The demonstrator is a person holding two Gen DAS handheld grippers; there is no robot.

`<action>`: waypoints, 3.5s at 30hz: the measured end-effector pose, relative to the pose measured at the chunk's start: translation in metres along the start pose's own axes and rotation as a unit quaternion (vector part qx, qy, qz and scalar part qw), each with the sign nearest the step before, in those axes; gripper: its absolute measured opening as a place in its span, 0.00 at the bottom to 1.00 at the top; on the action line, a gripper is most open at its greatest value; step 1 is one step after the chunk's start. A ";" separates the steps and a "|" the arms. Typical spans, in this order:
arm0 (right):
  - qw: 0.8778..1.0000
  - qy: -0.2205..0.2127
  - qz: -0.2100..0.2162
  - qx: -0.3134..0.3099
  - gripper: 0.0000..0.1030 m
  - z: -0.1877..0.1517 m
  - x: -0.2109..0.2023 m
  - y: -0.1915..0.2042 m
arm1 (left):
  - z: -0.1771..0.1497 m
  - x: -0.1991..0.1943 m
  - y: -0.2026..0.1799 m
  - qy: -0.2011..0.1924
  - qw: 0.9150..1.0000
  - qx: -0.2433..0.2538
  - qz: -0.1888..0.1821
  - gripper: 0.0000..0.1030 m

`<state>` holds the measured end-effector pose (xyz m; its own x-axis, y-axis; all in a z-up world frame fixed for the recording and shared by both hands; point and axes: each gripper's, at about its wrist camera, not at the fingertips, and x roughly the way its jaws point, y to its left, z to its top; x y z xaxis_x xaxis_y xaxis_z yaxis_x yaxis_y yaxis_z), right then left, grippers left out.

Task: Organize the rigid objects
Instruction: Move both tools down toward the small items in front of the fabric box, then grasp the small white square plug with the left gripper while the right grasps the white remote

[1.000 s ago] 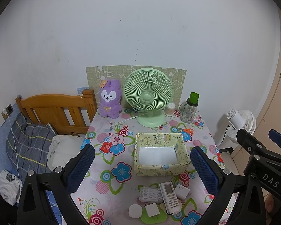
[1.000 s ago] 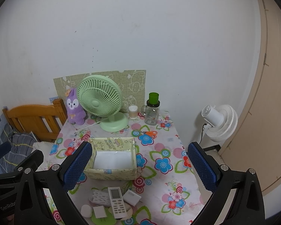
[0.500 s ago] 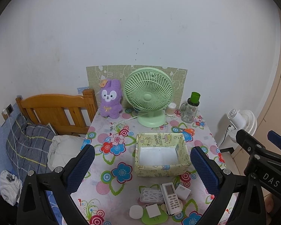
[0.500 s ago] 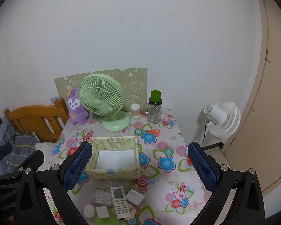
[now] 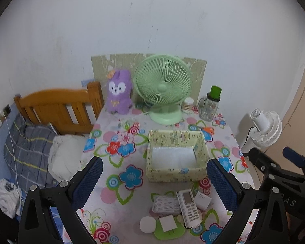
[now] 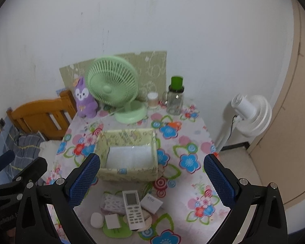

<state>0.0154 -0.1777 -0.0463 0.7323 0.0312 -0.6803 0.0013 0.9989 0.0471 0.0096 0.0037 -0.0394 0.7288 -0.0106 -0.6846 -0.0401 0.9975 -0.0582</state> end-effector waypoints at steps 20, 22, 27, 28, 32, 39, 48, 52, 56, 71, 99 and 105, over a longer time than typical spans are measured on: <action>0.997 0.075 0.011 -0.013 0.96 -0.080 0.081 -0.001 | -0.081 0.080 0.012 0.084 0.996 0.011 -0.009 1.00; 0.996 0.083 0.012 -0.012 0.95 -0.087 0.088 -0.001 | -0.088 0.086 0.011 0.092 0.996 0.013 -0.011 1.00; 0.995 0.095 0.011 -0.011 0.92 -0.101 0.105 -0.003 | -0.108 0.104 0.008 0.108 0.994 0.015 -0.023 1.00; 0.995 0.097 0.009 -0.011 0.92 -0.102 0.108 -0.003 | -0.111 0.107 0.008 0.110 0.994 0.014 -0.025 1.00; 0.995 0.098 0.009 -0.006 0.92 -0.108 0.118 -0.007 | -0.125 0.117 0.006 0.112 0.993 0.008 -0.034 1.00; 0.994 0.104 0.016 -0.004 0.92 -0.122 0.140 -0.008 | -0.152 0.140 -0.003 0.130 0.991 0.013 -0.033 1.00; 0.991 0.129 0.024 -0.013 0.92 -0.145 0.164 -0.002 | -0.179 0.161 -0.013 0.144 0.989 0.025 -0.035 0.93; 0.991 0.133 0.023 -0.022 0.92 -0.149 0.169 0.002 | -0.186 0.163 -0.019 0.143 0.989 0.038 -0.028 0.91; 0.990 0.136 0.028 -0.022 0.92 -0.154 0.173 0.003 | -0.191 0.166 -0.021 0.150 0.988 0.039 -0.023 0.86; 0.989 0.141 0.022 -0.024 0.92 -0.150 0.176 0.006 | -0.194 0.168 -0.030 0.172 0.983 0.032 -0.048 0.61; 0.984 0.167 0.052 -0.033 0.48 -0.163 0.181 0.049 | -0.176 0.178 -0.006 0.179 0.981 0.040 -0.058 0.42; 0.986 0.159 0.042 -0.023 0.48 -0.158 0.176 0.046 | -0.170 0.174 -0.009 0.174 0.982 0.050 -0.057 0.42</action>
<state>0.0368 -0.1206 -0.2797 0.4779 0.1163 -0.8707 -0.0871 0.9926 0.0848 0.0206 -0.0185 -0.2808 0.4456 -0.1275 -0.8861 0.1082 0.9902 -0.0880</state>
